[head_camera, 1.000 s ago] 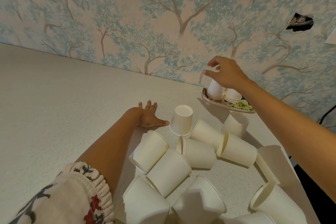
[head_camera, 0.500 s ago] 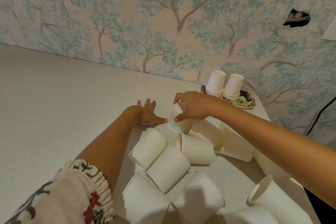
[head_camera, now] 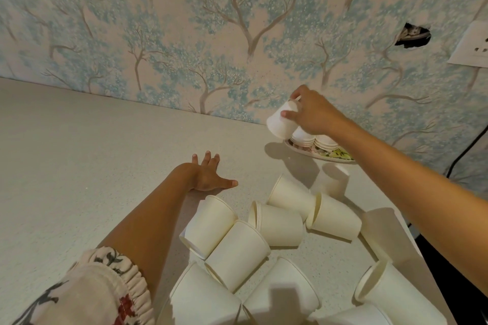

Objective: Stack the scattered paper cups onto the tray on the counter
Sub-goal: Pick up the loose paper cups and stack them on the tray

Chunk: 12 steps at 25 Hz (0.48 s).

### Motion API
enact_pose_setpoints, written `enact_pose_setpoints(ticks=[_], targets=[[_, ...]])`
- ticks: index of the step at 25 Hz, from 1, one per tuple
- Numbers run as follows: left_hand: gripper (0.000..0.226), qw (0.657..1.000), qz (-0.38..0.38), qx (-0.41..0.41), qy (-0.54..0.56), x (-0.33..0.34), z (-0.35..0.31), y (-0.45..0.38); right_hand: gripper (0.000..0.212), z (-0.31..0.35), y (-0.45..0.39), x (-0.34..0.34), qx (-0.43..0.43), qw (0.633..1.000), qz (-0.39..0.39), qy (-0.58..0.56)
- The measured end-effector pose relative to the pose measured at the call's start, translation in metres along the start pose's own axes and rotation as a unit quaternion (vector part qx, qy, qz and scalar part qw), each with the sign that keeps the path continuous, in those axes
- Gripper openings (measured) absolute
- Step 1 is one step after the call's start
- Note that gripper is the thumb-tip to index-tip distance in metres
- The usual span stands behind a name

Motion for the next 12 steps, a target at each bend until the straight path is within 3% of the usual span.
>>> enact_pose_setpoints(ticks=[5, 12], targets=[[0.104, 1.000, -0.001, 0.002, 0.002, -0.001, -0.001, -0.001, 0.051, -0.071, -0.022, -0.059, 0.080, 0.986, -0.127, 0.072], [0.105, 1.000, 0.003, 0.000, -0.004, 0.000, 0.000, -0.003, 0.050, -0.115, -0.032, -0.055, 0.112, 0.979, -0.129, 0.107]])
Point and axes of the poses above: each hand's wrist, its own y-axis away from the middle knuckle, its own x-axis out of the palm, z = x × y, the point moved 9 cm from there along -y, towards the middle knuckle, and after that the axes turned 2 degrees about -x, right-handed, at the moved point
